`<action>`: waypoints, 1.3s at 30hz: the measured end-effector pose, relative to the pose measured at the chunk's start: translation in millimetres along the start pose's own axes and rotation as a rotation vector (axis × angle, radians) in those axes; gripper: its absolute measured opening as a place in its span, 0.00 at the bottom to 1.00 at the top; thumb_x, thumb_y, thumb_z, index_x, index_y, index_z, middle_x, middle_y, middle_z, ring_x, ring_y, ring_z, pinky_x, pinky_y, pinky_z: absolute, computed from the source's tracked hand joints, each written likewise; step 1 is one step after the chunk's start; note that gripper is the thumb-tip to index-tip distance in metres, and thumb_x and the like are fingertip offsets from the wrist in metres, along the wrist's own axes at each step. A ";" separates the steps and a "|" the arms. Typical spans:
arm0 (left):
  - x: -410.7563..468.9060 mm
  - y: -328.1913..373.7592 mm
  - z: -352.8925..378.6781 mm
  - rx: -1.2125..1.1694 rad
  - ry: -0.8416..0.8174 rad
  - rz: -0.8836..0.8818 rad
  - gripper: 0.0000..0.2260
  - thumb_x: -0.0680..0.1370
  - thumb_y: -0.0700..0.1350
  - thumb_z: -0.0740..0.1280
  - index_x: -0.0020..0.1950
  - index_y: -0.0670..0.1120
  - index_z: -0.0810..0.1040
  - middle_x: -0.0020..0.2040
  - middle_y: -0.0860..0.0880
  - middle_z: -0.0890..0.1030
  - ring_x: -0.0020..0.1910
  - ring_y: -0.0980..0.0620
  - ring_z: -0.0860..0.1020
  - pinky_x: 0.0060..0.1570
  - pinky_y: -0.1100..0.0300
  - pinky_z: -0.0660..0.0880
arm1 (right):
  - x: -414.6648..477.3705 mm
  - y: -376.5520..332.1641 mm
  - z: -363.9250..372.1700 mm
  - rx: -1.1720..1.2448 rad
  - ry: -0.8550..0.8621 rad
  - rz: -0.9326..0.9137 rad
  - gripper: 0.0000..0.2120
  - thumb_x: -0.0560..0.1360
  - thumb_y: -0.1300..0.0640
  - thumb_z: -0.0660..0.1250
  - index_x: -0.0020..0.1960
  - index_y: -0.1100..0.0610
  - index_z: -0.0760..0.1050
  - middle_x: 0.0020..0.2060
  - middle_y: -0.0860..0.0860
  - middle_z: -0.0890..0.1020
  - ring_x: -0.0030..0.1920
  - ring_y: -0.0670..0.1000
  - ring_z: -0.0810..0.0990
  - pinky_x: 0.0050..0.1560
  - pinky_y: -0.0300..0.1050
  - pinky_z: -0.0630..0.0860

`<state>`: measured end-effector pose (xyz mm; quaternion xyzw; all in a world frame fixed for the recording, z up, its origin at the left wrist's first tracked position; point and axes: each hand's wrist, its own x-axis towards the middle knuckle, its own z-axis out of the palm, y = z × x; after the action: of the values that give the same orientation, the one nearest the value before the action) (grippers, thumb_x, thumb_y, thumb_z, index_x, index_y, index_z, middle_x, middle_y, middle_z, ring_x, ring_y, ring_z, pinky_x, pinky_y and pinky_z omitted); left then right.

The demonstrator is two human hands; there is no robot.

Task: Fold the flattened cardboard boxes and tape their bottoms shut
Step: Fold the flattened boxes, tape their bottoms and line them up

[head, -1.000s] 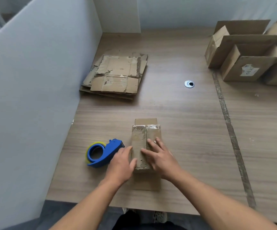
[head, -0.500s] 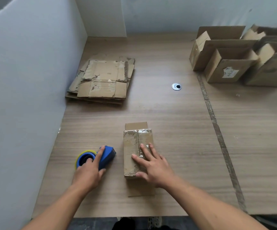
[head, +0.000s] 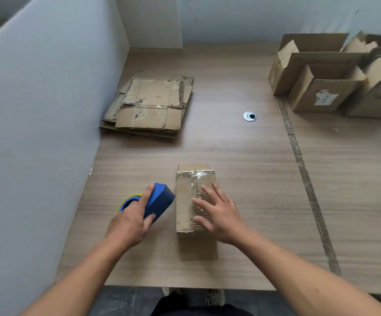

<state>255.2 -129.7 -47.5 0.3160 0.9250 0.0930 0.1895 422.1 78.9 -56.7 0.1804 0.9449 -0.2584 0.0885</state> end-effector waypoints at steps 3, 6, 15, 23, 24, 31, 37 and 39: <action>-14.7 0.3 -15.9 -0.002 0.040 0.080 0.36 0.80 0.56 0.62 0.75 0.72 0.37 0.63 0.54 0.74 0.57 0.46 0.77 0.49 0.51 0.76 | 1.3 -4.5 -7.3 0.160 0.163 0.013 0.34 0.73 0.30 0.50 0.74 0.42 0.67 0.80 0.46 0.55 0.80 0.49 0.39 0.76 0.56 0.51; -28.2 -2.2 -25.3 0.000 0.091 0.251 0.33 0.80 0.59 0.60 0.73 0.75 0.38 0.60 0.59 0.74 0.53 0.47 0.78 0.43 0.51 0.77 | 4.8 -11.2 -19.2 0.355 0.221 -0.002 0.27 0.77 0.37 0.60 0.73 0.45 0.70 0.77 0.48 0.63 0.80 0.51 0.47 0.77 0.54 0.53; -32.2 10.3 -44.7 0.141 0.204 0.731 0.26 0.83 0.62 0.48 0.81 0.59 0.53 0.46 0.56 0.69 0.31 0.49 0.72 0.26 0.57 0.70 | 7.8 -21.7 -42.0 0.490 0.101 -0.209 0.20 0.79 0.52 0.68 0.70 0.48 0.73 0.71 0.47 0.72 0.76 0.50 0.61 0.77 0.48 0.57; -36.0 21.5 -49.5 0.158 0.236 0.811 0.33 0.78 0.54 0.63 0.80 0.58 0.54 0.44 0.53 0.75 0.32 0.49 0.72 0.29 0.59 0.66 | -10.3 -12.0 -49.9 0.600 0.026 -0.292 0.10 0.79 0.51 0.68 0.59 0.49 0.82 0.66 0.47 0.76 0.71 0.42 0.68 0.70 0.34 0.62; -36.5 21.7 -49.5 0.160 0.233 0.816 0.33 0.78 0.54 0.63 0.80 0.58 0.54 0.44 0.52 0.77 0.33 0.49 0.73 0.30 0.58 0.67 | -11.8 -10.4 -50.5 0.606 0.006 -0.292 0.10 0.78 0.51 0.69 0.58 0.48 0.82 0.67 0.46 0.75 0.72 0.41 0.67 0.70 0.33 0.61; -37.8 24.8 -46.0 0.151 0.207 0.882 0.32 0.79 0.54 0.63 0.80 0.57 0.54 0.45 0.51 0.78 0.34 0.50 0.73 0.32 0.57 0.71 | -10.4 -6.5 -50.7 0.629 0.162 -0.266 0.04 0.78 0.56 0.70 0.49 0.53 0.84 0.61 0.47 0.79 0.65 0.40 0.73 0.66 0.34 0.67; -33.8 33.0 -43.3 0.051 0.092 0.822 0.31 0.79 0.59 0.61 0.81 0.59 0.53 0.47 0.55 0.78 0.37 0.51 0.76 0.34 0.60 0.73 | -12.6 -2.0 -40.2 0.658 0.219 -0.130 0.04 0.77 0.55 0.71 0.44 0.54 0.84 0.58 0.44 0.78 0.59 0.42 0.77 0.58 0.36 0.70; -28.9 39.1 -42.4 0.029 0.042 0.749 0.35 0.75 0.60 0.62 0.79 0.67 0.50 0.51 0.54 0.80 0.42 0.49 0.80 0.37 0.58 0.76 | -14.8 2.5 -38.2 0.716 0.223 -0.036 0.05 0.77 0.55 0.72 0.41 0.51 0.83 0.57 0.44 0.77 0.57 0.43 0.78 0.58 0.40 0.73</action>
<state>280.4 -119.2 11.0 0.6332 0.7501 0.1489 0.1190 433.9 96.4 -21.6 0.2100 0.8017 -0.5526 -0.0881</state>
